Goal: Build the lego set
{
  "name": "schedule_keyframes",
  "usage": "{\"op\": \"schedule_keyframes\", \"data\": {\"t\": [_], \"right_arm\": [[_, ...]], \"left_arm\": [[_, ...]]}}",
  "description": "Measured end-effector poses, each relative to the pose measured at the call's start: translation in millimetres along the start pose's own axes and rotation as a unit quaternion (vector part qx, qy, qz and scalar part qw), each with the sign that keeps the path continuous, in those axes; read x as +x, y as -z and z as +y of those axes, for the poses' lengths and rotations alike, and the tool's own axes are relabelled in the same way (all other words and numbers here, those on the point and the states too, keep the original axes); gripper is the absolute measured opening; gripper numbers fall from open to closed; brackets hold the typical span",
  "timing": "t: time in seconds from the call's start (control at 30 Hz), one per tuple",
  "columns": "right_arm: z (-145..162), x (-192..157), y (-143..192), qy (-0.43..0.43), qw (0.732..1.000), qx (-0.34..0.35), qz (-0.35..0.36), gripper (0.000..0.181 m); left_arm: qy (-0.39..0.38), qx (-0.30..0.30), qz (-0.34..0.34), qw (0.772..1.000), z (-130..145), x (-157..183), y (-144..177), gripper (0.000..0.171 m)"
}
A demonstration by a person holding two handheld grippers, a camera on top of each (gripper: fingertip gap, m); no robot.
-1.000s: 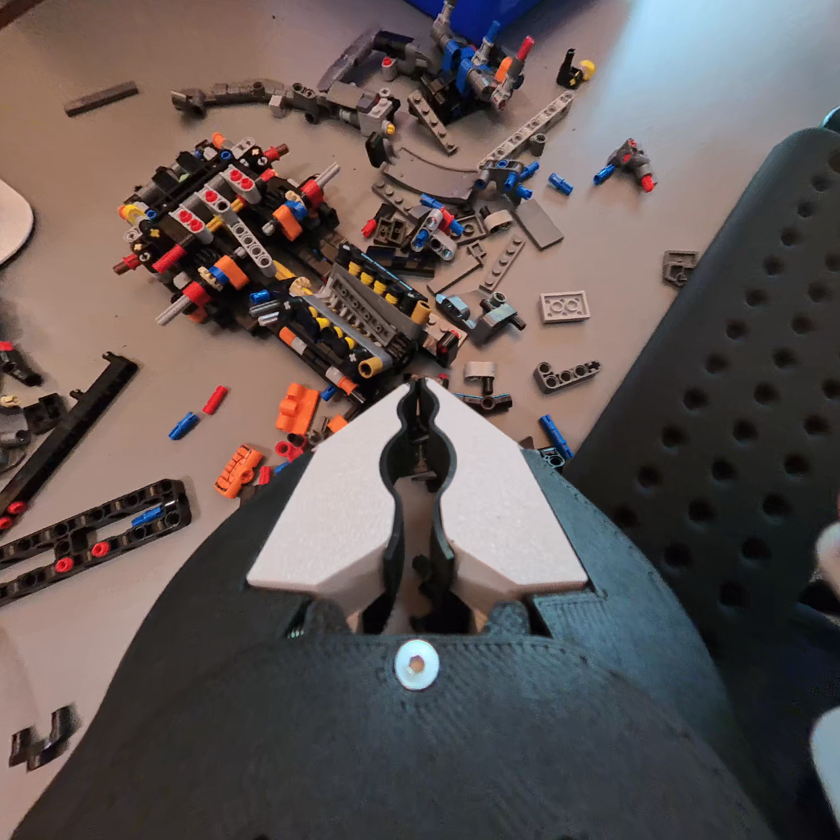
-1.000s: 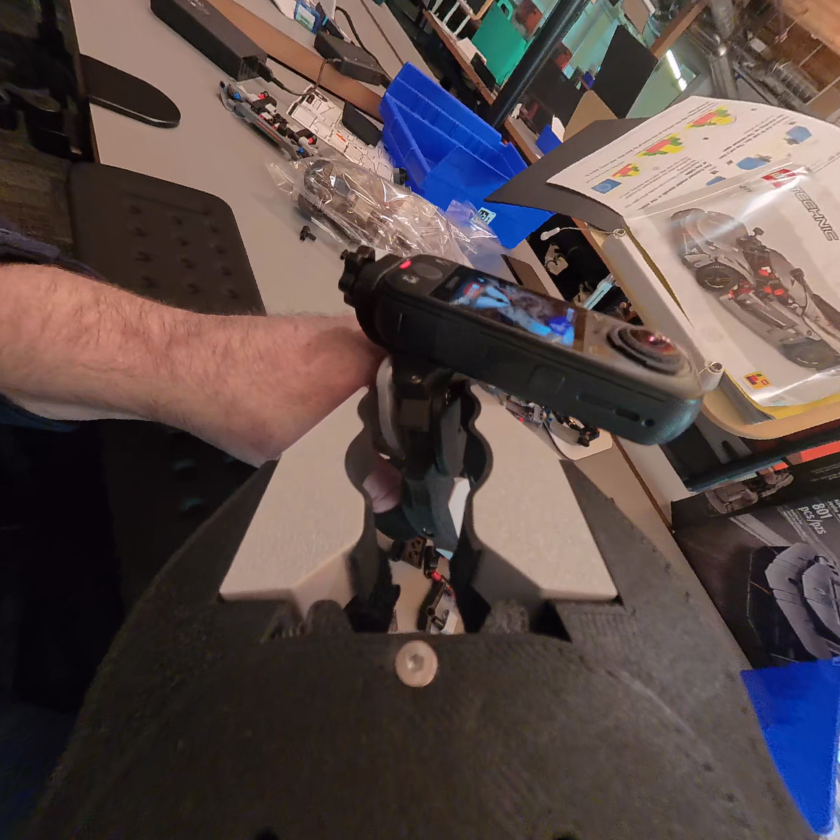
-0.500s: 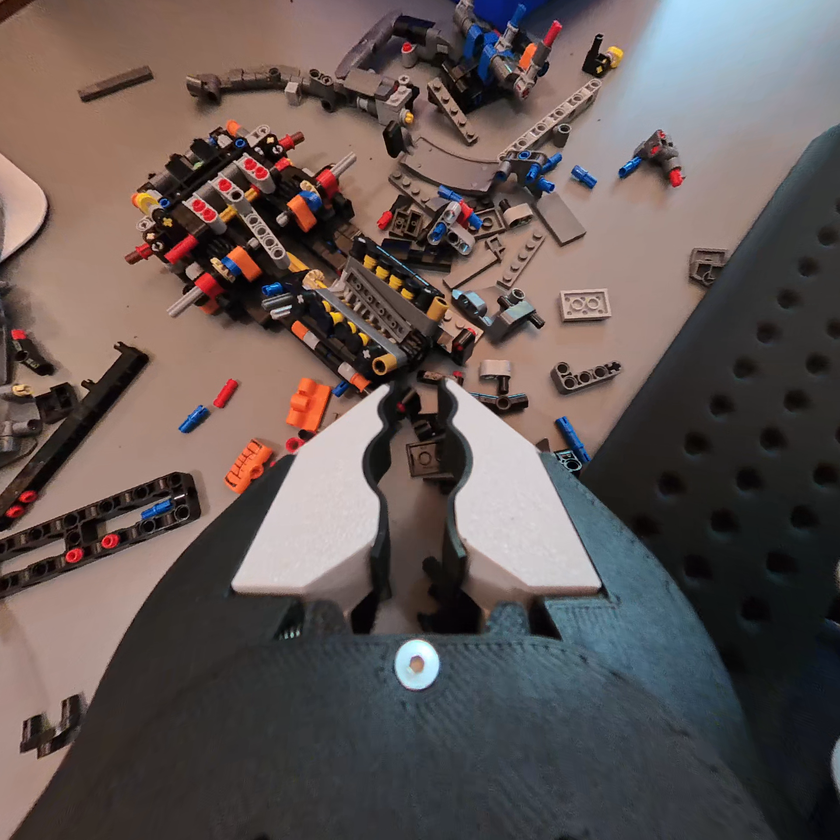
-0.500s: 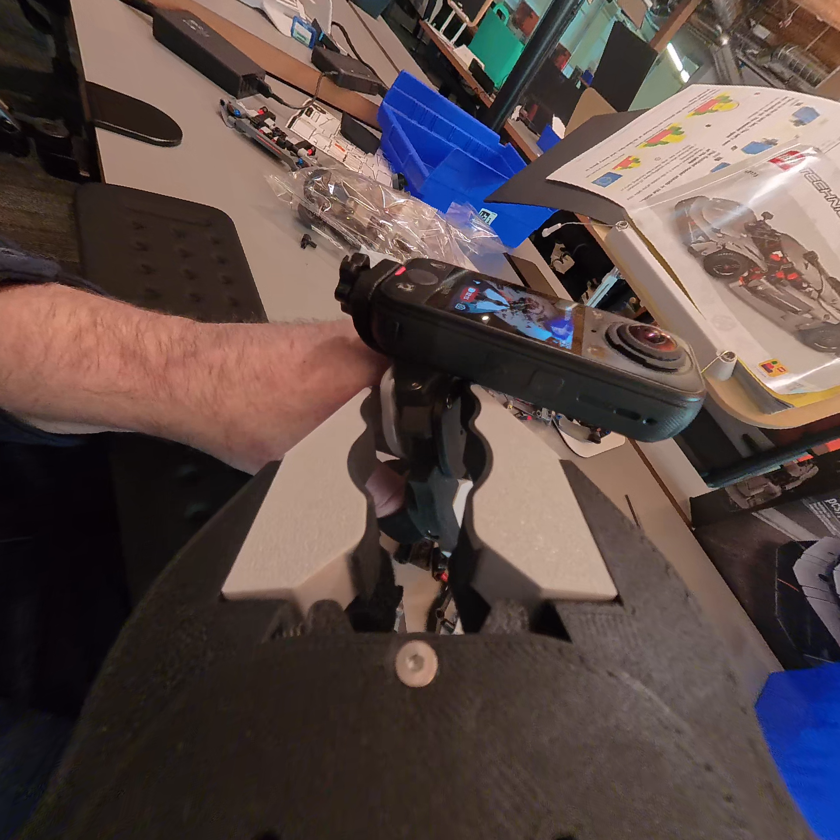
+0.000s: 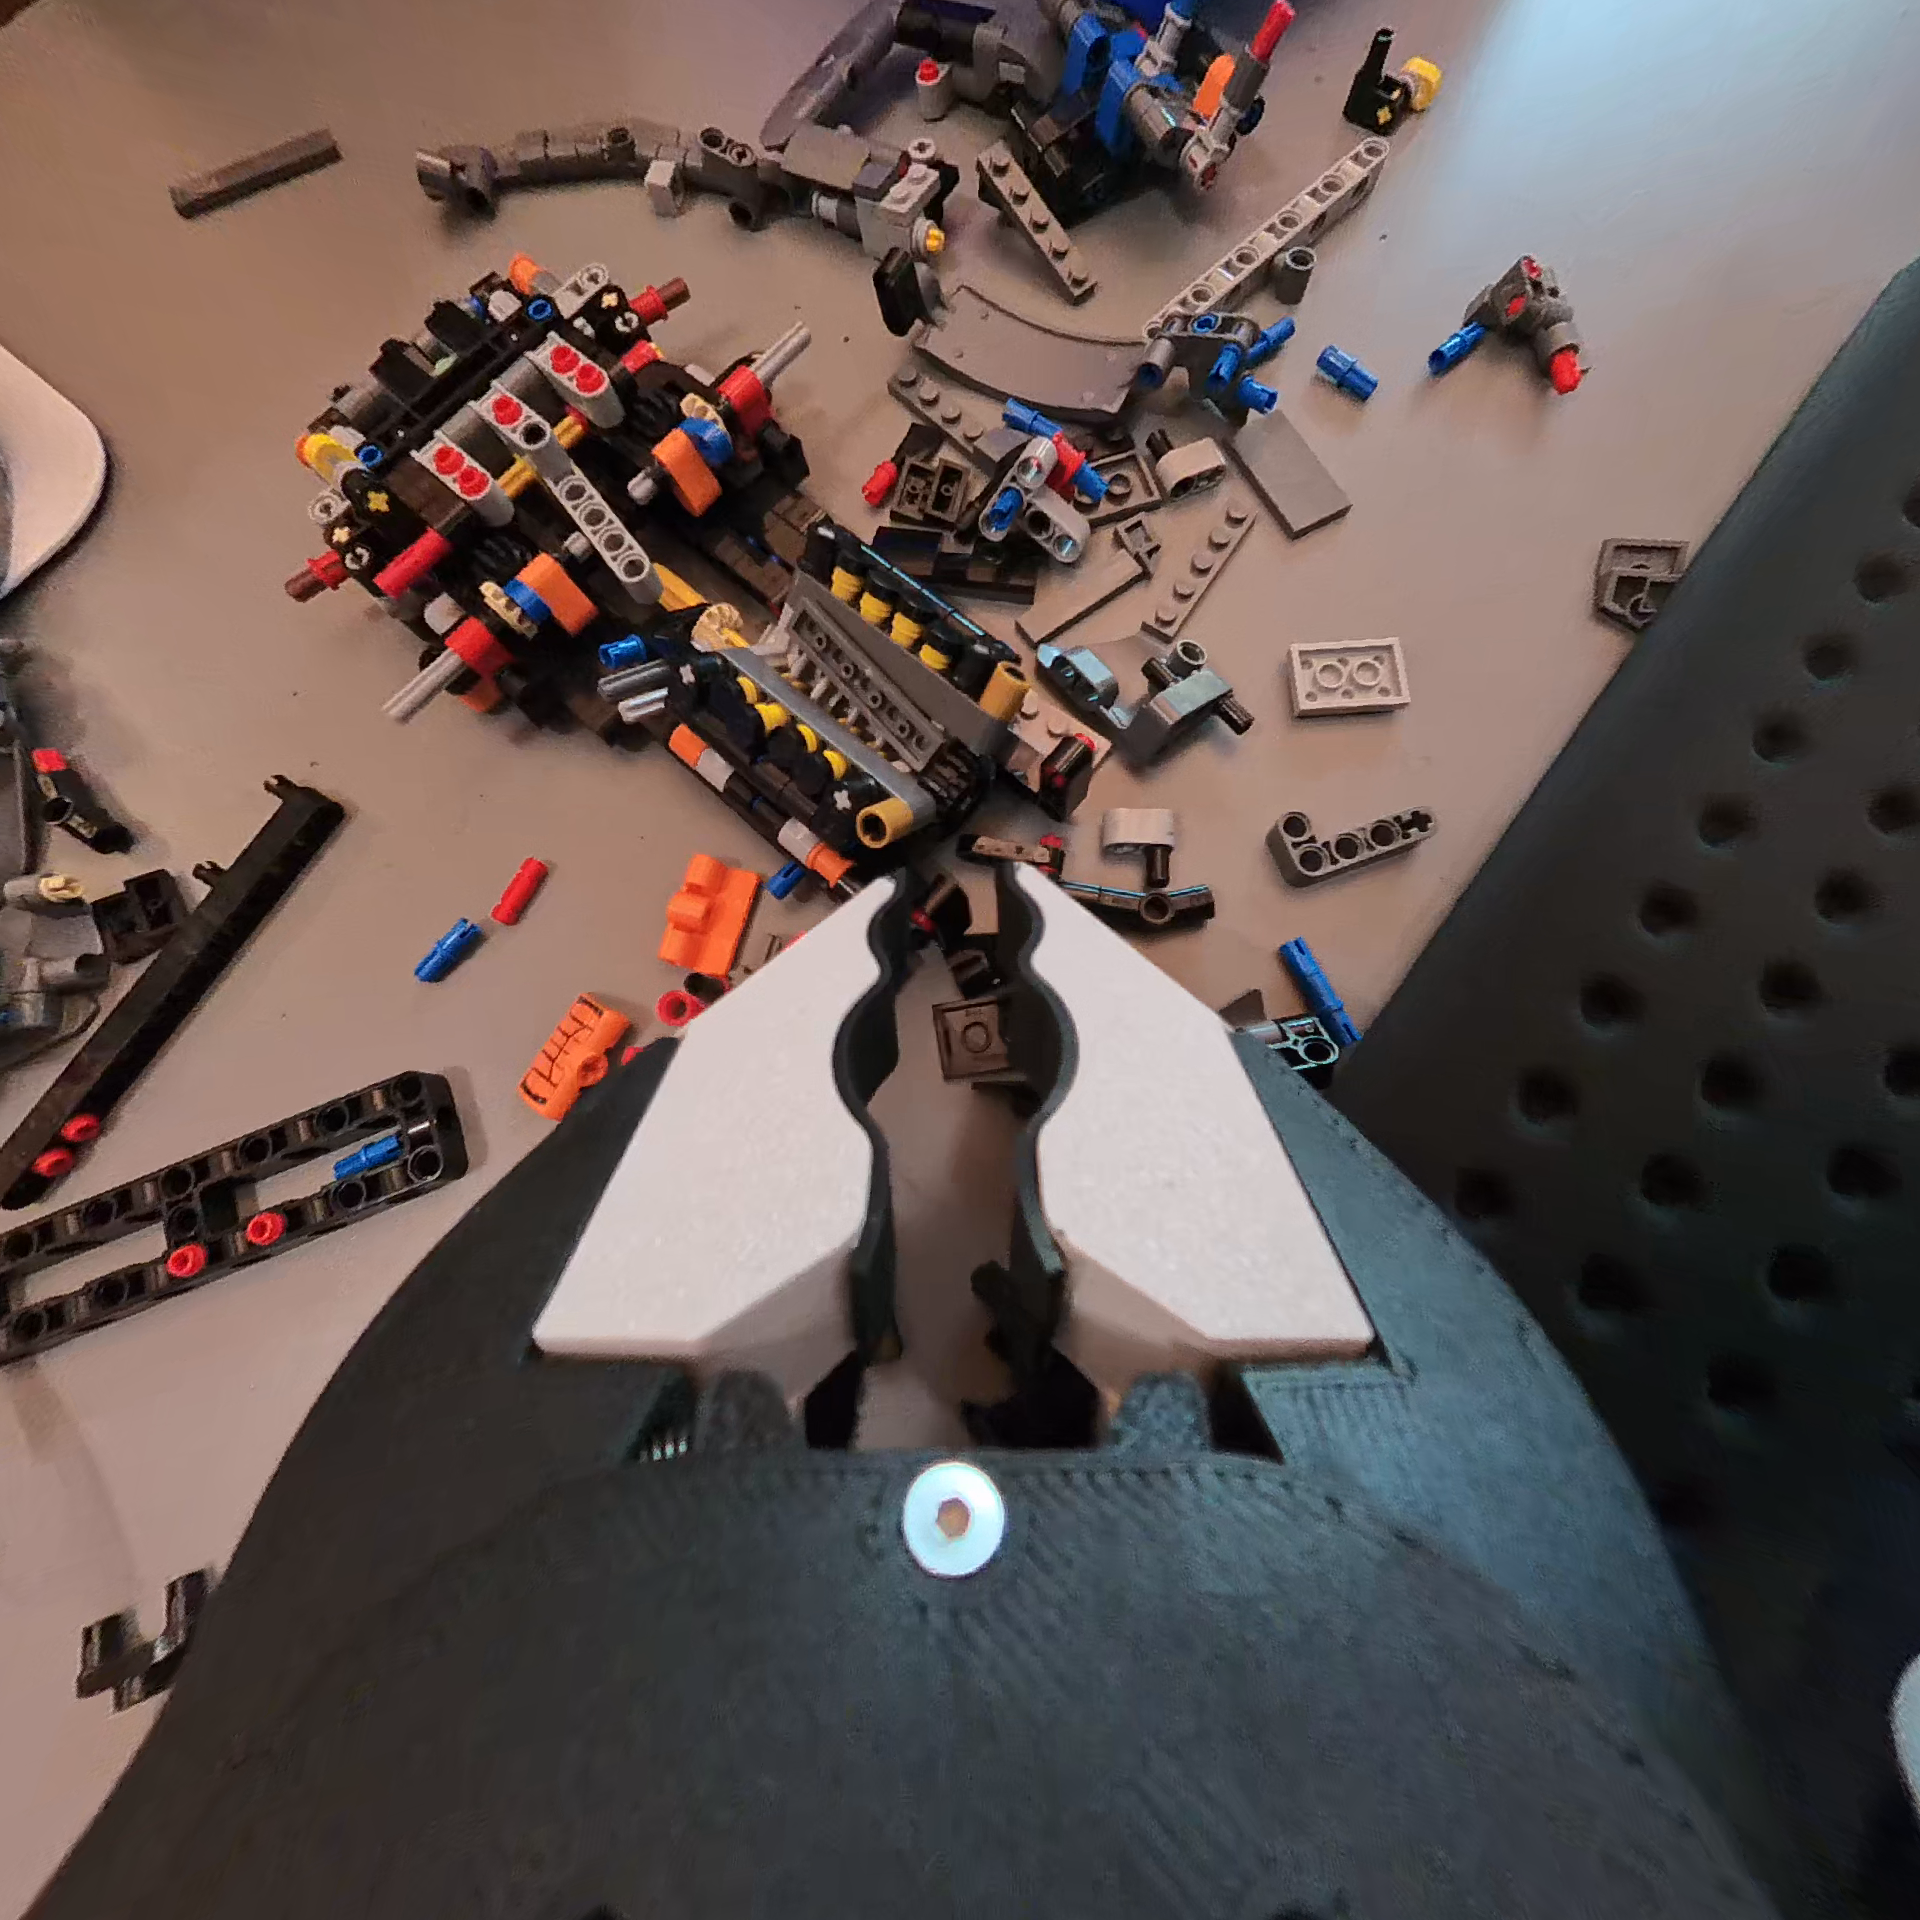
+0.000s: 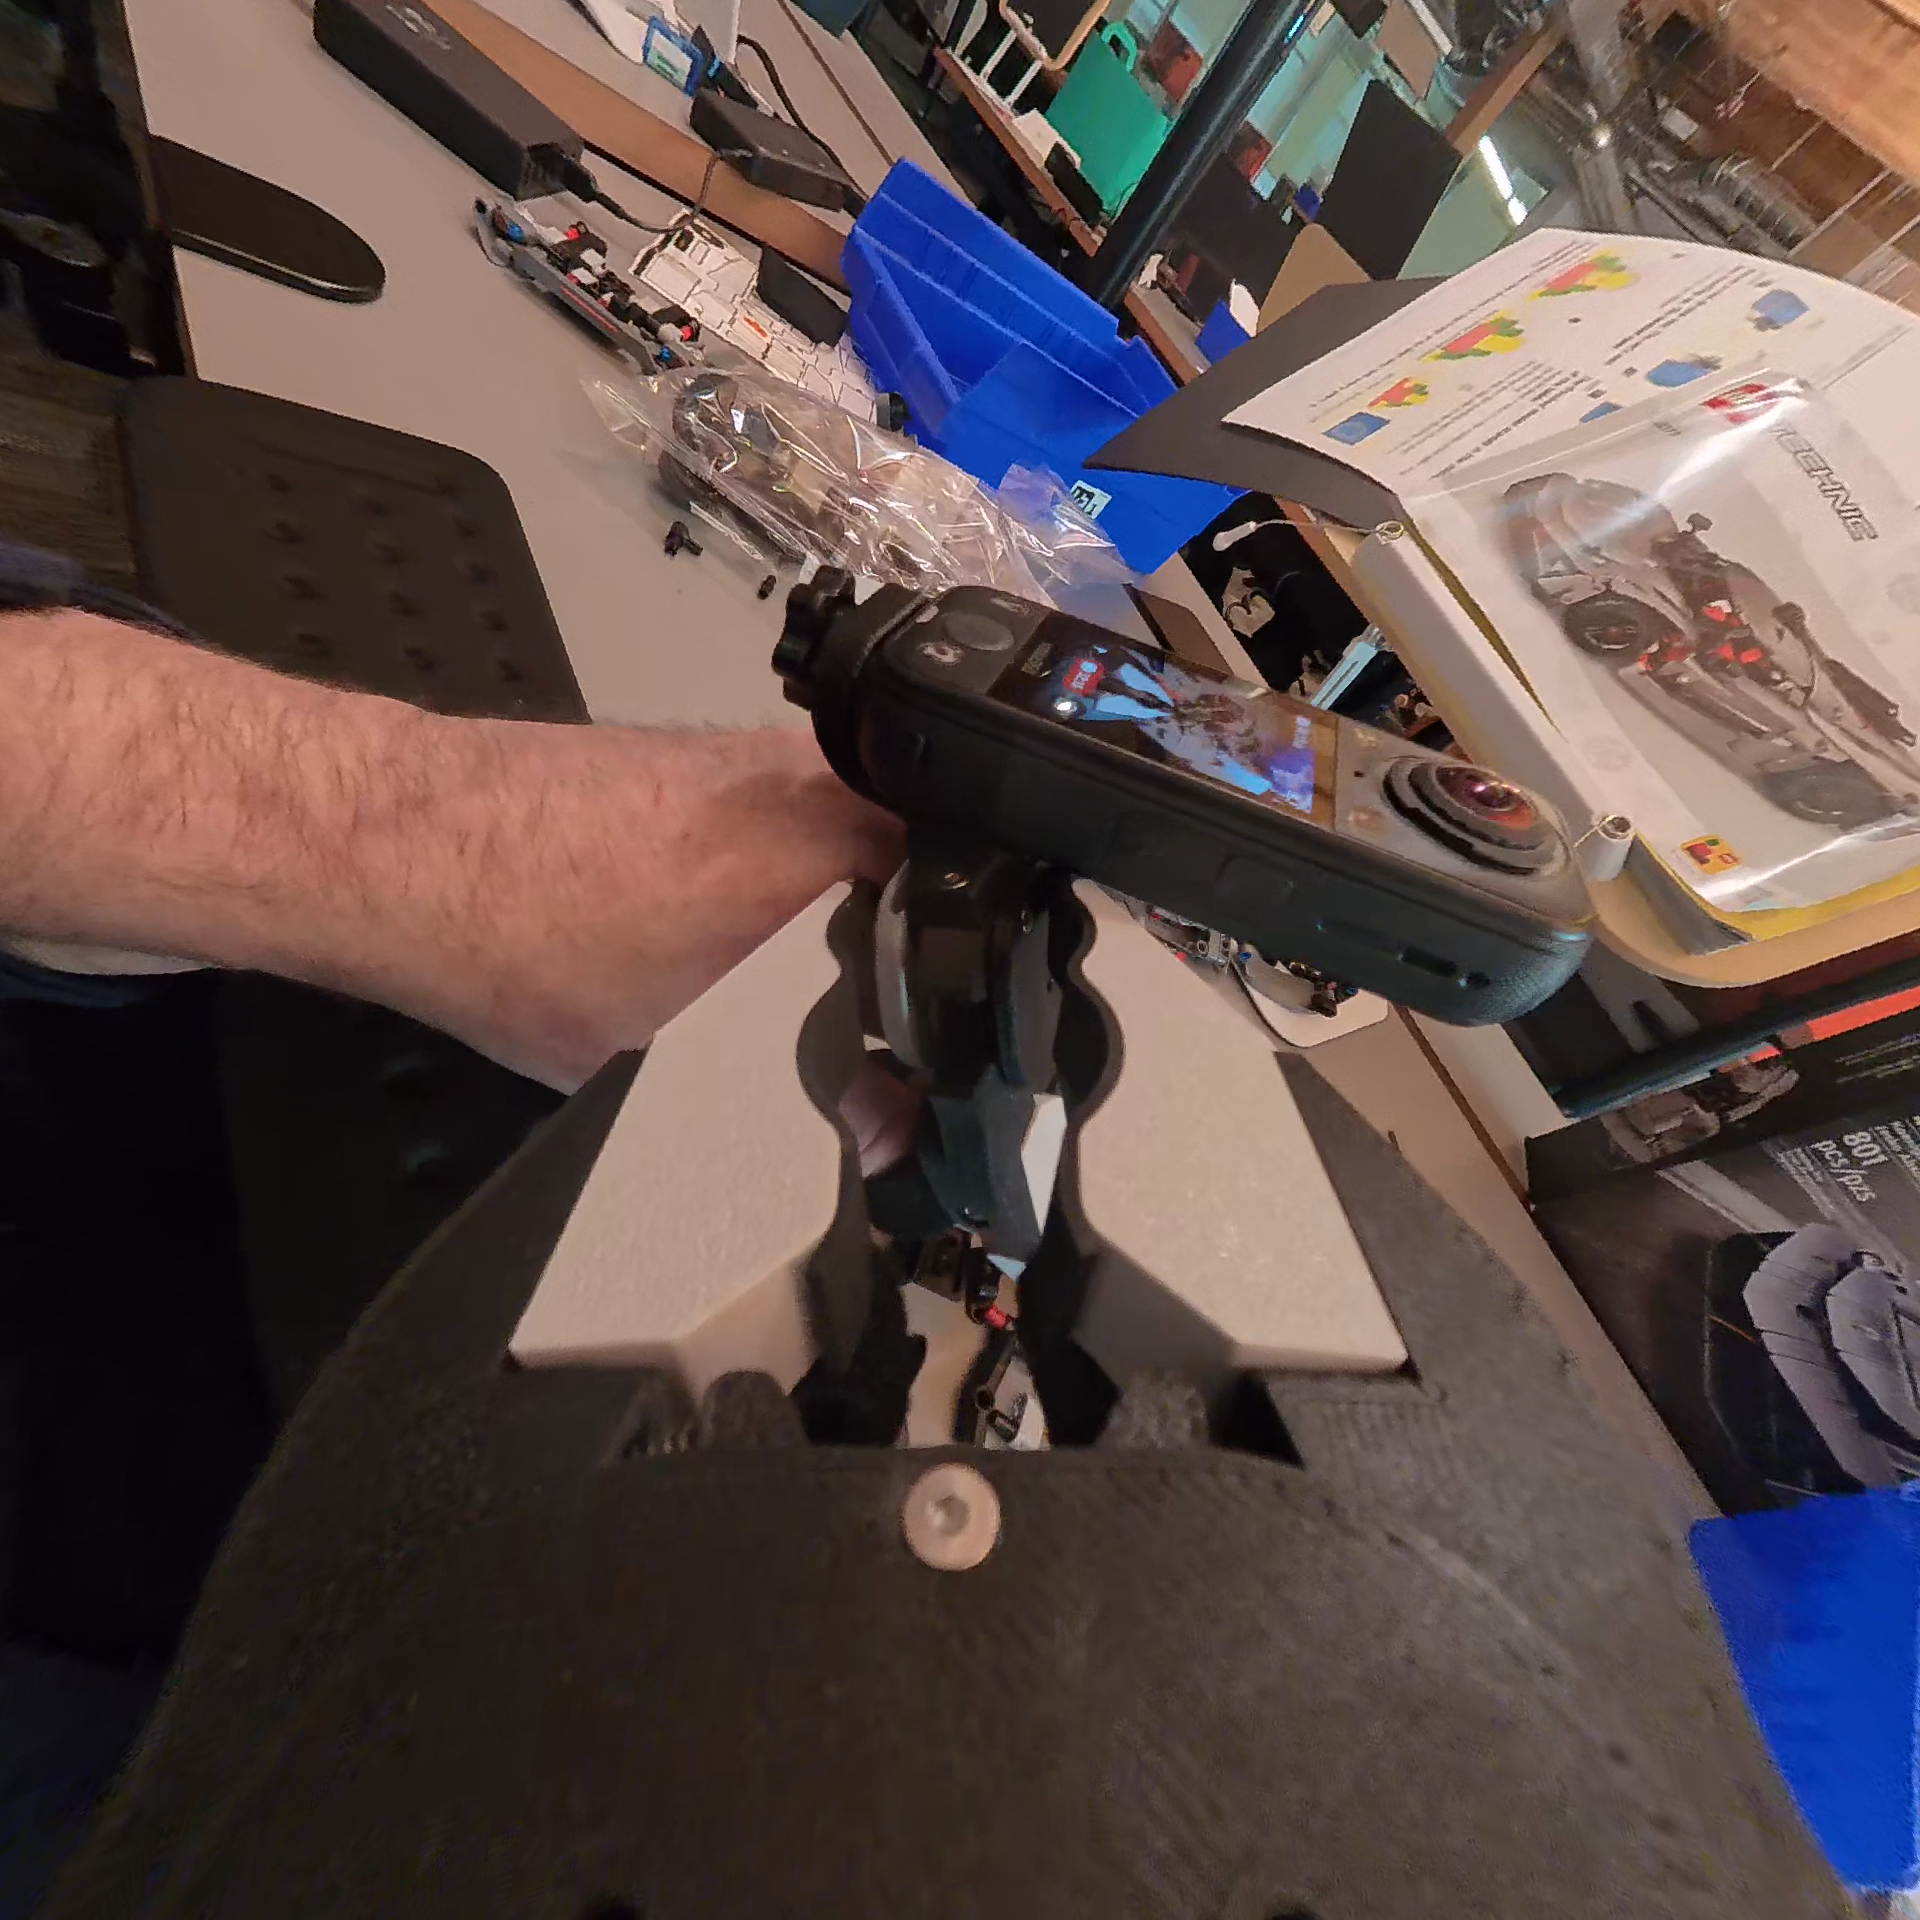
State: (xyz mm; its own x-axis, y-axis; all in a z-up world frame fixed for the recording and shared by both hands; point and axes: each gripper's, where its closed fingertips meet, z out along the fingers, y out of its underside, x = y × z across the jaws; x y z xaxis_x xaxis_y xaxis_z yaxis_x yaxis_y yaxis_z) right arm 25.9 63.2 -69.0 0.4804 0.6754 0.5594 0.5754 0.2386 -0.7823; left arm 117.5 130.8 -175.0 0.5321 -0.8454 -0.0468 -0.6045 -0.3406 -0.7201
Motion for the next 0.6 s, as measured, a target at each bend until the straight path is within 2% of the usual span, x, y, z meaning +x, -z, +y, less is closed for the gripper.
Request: {"op": "schedule_keyframes", "data": {"t": [0.13, 0.33, 0.43, 0.6], "right_arm": [[-2, 0, 0, -0.006, 1.000, 0.012, 0.002, 0.030], [-2, 1, 1, 0.002, 1.000, 0.007, 0.011, 0.029], [-2, 1, 1, 0.015, 1.000, 0.000, 0.026, 0.029], [-6, 2, 2, 0.018, 1.000, 0.005, 0.023, 0.028]], "left_arm": [[0.004, 0.000, 0.036, 0.999, 0, 11, 0, 0.006], [0.002, 0.000, 0.020, 1.000, -1, 6, 0, 0.006], [-0.004, 0.004, -0.011, 1.000, -3, -4, 2, 0.000], [0.009, 0.015, -0.006, 1.000, -7, -2, 6, 0.000]]}}
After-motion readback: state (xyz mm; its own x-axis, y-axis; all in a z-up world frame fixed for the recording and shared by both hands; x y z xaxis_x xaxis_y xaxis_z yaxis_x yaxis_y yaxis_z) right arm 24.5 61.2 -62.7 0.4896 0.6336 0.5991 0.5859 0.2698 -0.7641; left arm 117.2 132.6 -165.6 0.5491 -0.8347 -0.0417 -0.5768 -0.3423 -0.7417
